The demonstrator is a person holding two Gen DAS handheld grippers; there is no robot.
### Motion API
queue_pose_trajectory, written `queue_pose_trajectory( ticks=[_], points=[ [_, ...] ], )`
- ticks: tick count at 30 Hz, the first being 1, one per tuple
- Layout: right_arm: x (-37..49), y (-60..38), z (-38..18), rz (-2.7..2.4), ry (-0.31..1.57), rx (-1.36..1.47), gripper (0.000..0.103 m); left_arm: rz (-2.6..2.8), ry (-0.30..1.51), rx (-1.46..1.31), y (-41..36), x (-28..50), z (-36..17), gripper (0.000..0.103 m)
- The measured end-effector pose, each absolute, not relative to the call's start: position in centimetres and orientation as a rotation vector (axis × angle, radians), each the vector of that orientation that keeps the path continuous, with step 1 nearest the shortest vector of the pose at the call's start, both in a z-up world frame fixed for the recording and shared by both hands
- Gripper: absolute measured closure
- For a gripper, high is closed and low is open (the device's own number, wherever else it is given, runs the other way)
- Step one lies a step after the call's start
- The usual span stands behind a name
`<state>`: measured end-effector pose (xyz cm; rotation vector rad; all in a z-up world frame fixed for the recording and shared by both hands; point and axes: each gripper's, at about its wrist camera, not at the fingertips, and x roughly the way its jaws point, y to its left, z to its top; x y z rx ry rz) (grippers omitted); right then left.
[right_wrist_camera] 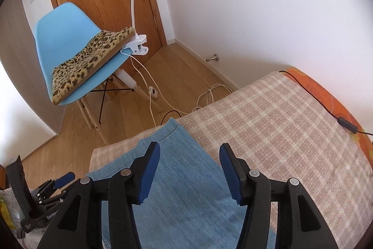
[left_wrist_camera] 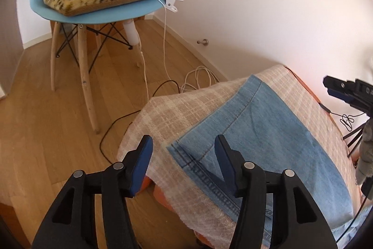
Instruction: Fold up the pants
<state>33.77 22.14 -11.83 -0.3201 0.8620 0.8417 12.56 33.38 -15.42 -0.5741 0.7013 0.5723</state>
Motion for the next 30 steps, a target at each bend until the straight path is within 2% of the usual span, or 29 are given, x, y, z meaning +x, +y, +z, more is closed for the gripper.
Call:
queue_pose_trajectory(
  ticks=[5, 12, 21, 30],
  points=[
    [31.5, 16.0, -10.1, 0.794, 0.830, -0.297, 0.046, 0.528, 0.639, -0.623, 33.0, 12.0, -13.4, 0.049],
    [29.4, 6.0, -7.7, 0.675, 0.815, -0.219, 0.046, 0.385, 0.628, -0.586, 28.1, 14.2, -11.3, 0.049],
    [27.6, -7.3, -5.9, 0.473, 0.802, -0.162, 0.043, 0.126, 0.716, -0.544, 19.6, 18.1, -10.2, 0.049],
    [26.9, -22.4, -6.3, 0.194, 0.870, -0.051, 0.035, -0.217, 0.876, -0.450, 8.2, 22.1, -10.9, 0.048]
  ],
)
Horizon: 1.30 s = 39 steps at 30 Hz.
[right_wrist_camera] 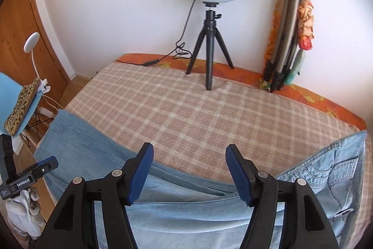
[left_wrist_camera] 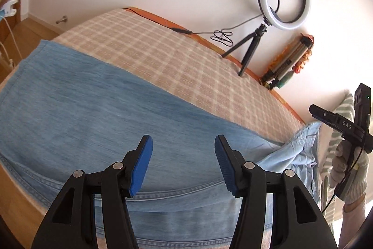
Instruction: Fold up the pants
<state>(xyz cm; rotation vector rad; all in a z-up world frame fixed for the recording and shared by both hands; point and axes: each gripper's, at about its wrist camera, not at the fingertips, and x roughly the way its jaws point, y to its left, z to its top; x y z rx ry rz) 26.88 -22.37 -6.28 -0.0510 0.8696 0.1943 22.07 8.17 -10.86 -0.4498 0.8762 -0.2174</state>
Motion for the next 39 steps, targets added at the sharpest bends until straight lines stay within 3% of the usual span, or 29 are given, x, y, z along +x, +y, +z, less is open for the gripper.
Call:
queue_pose_trajectory(
  ticks=[8, 19, 30, 33, 36, 37, 39],
  points=[
    [27.3, -33.0, -6.1, -0.076, 0.915, 0.041, 0.020, -0.460, 0.972, -0.384, 0.2, 24.0, -11.1, 0.042],
    [32.0, -43.4, -7.4, -0.412, 1.060, 0.234, 0.019, -0.598, 1.100, -0.284, -6.4, 26.8, -13.2, 0.041],
    [35.7, -43.5, -9.6, -0.595, 1.105, 0.200, 0.021, -0.610, 1.117, -0.236, -7.5, 27.5, -13.5, 0.041],
    [35.7, -43.9, -10.4, -0.611, 1.130, 0.172, 0.029, -0.606, 1.128, -0.223, -7.4, 27.4, -14.0, 0.041],
    [35.0, -44.7, -11.1, -0.591, 1.154, 0.188, 0.052, -0.610, 1.136, -0.205, -7.3, 27.2, -14.3, 0.041],
    [34.6, -45.0, -11.4, -0.569, 1.164, 0.216, 0.066, -0.614, 1.138, -0.197, -7.3, 27.1, -14.3, 0.041],
    [33.8, -45.2, -11.5, -0.534, 1.160, 0.234, 0.070, -0.623, 1.137, -0.181, -7.4, 27.0, -14.3, 0.041]
  ],
)
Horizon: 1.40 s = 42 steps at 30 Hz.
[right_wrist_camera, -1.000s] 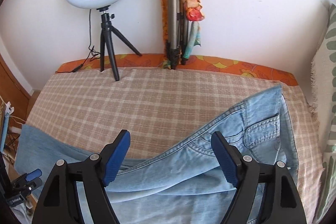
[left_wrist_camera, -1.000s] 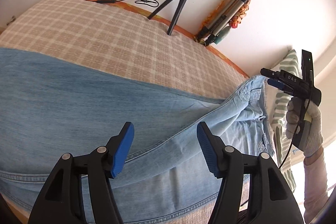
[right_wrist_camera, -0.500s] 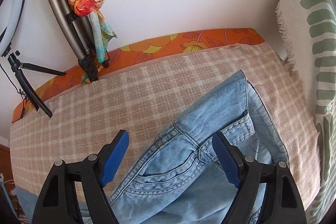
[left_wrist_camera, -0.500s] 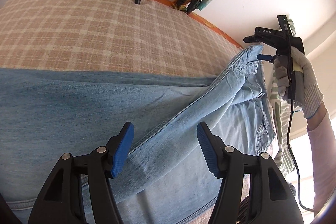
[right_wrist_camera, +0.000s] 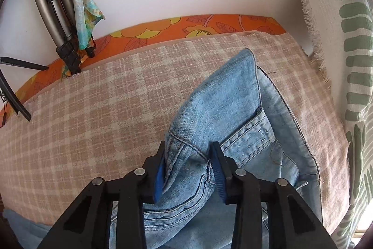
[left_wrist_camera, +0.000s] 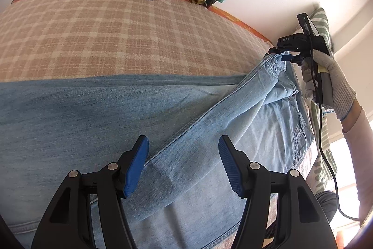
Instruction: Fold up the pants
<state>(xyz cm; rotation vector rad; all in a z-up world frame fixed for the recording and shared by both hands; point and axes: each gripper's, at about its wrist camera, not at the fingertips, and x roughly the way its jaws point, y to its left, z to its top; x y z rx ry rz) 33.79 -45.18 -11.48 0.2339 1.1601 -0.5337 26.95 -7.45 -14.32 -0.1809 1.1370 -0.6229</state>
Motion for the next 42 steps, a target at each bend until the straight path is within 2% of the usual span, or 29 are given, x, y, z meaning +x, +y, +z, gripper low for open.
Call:
queue_pose_trajectory(
  ticks=[2, 5, 10, 20, 21, 22, 25, 28, 30, 33, 35, 38, 39, 41, 42],
  points=[
    [32.6, -45.1, -11.0, -0.511, 1.135, 0.226, 0.079, -0.621, 1.133, -0.164, -7.6, 26.8, -14.4, 0.041],
    [30.4, -45.2, -9.9, -0.470, 1.103, 0.270, 0.086, -0.630, 1.129, -0.094, -8.3, 26.3, -14.5, 0.041],
    [25.6, -45.8, -7.7, -0.393, 1.040, 0.346, 0.088, -0.626, 1.076, 0.110, -9.7, 24.6, -14.4, 0.041],
    [16.1, -47.6, -6.2, -0.348, 0.949, 0.443, 0.090, -0.622, 0.978, 0.299, -12.0, 21.8, -14.7, 0.042],
    [15.3, -47.9, -6.4, -0.341, 0.945, 0.469, 0.090, -0.626, 0.967, 0.305, -12.0, 21.5, -14.6, 0.052],
    [14.6, -48.2, -6.5, -0.335, 0.940, 0.495, 0.090, -0.630, 0.967, 0.309, -12.1, 21.3, -14.7, 0.066],
    [12.6, -48.6, -7.2, -0.321, 0.917, 0.529, 0.090, -0.655, 0.969, 0.329, -12.3, 20.5, -15.1, 0.087],
    [11.6, -48.8, -8.3, -0.292, 0.919, 0.550, 0.087, -0.671, 0.959, 0.335, -12.2, 19.5, -15.0, 0.095],
    [10.8, -49.3, -9.2, -0.306, 0.920, 0.582, 0.081, -0.679, 0.948, 0.342, -12.3, 19.0, -14.9, 0.095],
    [9.5, -50.2, -10.6, -0.304, 0.924, 0.636, 0.070, -0.676, 0.926, 0.364, -12.3, 18.4, -14.7, 0.097],
    [9.0, -50.9, -10.9, -0.316, 0.906, 0.648, 0.058, -0.675, 0.922, 0.356, -12.1, 18.4, -14.7, 0.097],
    [9.1, -52.1, -10.4, -0.323, 0.865, 0.680, 0.057, -0.671, 0.924, 0.341, -12.0, 18.6, -14.7, 0.098],
    [9.4, -52.3, -10.3, -0.329, 0.855, 0.669, 0.058, -0.666, 0.920, 0.337, -12.0, 18.6, -14.6, 0.098],
    [9.9, -52.5, -10.2, -0.348, 0.860, 0.648, 0.086, -0.656, 0.908, 0.329, -12.0, 18.7, -14.3, 0.098],
    [10.0, -52.6, -10.2, -0.358, 0.871, 0.648, 0.088, -0.651, 0.899, 0.323, -12.0, 18.7, -14.0, 0.098]
  ],
)
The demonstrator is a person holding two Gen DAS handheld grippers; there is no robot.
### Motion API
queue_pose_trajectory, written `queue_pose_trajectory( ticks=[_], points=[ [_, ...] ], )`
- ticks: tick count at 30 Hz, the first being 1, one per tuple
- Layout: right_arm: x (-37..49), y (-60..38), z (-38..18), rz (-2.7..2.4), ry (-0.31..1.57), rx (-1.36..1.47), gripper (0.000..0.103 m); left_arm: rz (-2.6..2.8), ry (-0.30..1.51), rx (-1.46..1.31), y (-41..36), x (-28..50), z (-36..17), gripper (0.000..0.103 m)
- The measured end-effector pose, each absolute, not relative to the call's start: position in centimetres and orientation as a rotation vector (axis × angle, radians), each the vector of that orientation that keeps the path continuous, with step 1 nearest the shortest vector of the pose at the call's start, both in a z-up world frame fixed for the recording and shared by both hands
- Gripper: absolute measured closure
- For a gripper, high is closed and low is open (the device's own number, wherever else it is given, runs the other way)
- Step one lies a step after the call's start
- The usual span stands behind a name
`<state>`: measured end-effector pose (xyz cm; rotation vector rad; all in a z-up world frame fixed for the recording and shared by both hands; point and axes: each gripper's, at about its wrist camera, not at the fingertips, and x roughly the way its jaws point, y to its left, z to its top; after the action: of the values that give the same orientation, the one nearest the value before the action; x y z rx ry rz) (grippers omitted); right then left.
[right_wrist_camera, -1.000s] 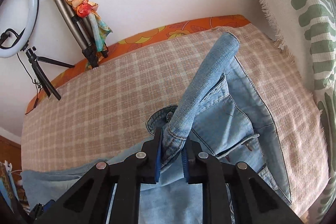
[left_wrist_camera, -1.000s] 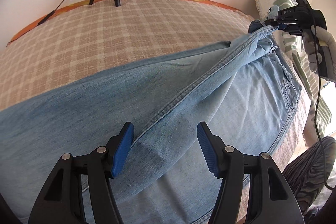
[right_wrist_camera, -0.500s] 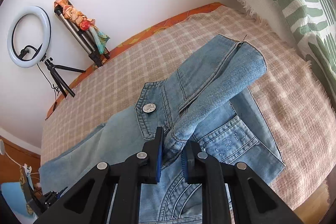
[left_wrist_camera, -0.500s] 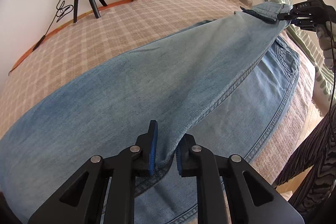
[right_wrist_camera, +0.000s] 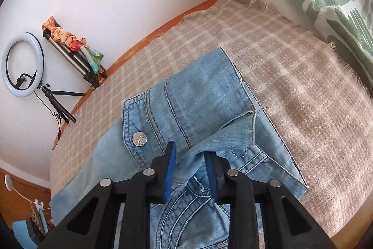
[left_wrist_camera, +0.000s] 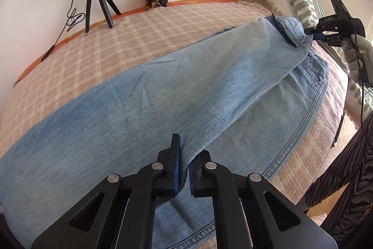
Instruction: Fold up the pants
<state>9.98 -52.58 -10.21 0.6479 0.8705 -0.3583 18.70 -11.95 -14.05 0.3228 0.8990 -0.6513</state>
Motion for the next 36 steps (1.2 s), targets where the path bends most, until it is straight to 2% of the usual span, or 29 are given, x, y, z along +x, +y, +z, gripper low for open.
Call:
queue_pose_trajectory(
  ticks=[2, 11, 14, 23, 33, 36],
  points=[
    [9.5, -52.4, -8.7, -0.356, 0.849, 0.655, 0.098, -0.646, 0.883, 0.307, -11.8, 18.8, -13.4, 0.098],
    [4.4, -50.6, -3.4, -0.333, 0.801, 0.565, 0.102, -0.676, 0.835, 0.280, -10.6, 16.8, -11.8, 0.099],
    [3.0, -50.5, -4.5, -0.359, 0.844, 0.528, 0.102, -0.699, 0.853, 0.302, -10.7, 15.3, -12.6, 0.099],
    [1.9, -51.7, -12.5, -0.418, 1.037, 0.525, 0.102, -0.712, 0.913, 0.402, -11.0, 13.2, -15.5, 0.099],
    [1.3, -52.2, -11.4, -0.411, 0.994, 0.497, 0.102, -0.716, 0.911, 0.424, -11.2, 12.8, -15.7, 0.096],
    [1.9, -51.6, -11.7, -0.421, 1.031, 0.435, 0.102, -0.721, 0.921, 0.418, -11.0, 12.7, -15.6, 0.090]
  ],
)
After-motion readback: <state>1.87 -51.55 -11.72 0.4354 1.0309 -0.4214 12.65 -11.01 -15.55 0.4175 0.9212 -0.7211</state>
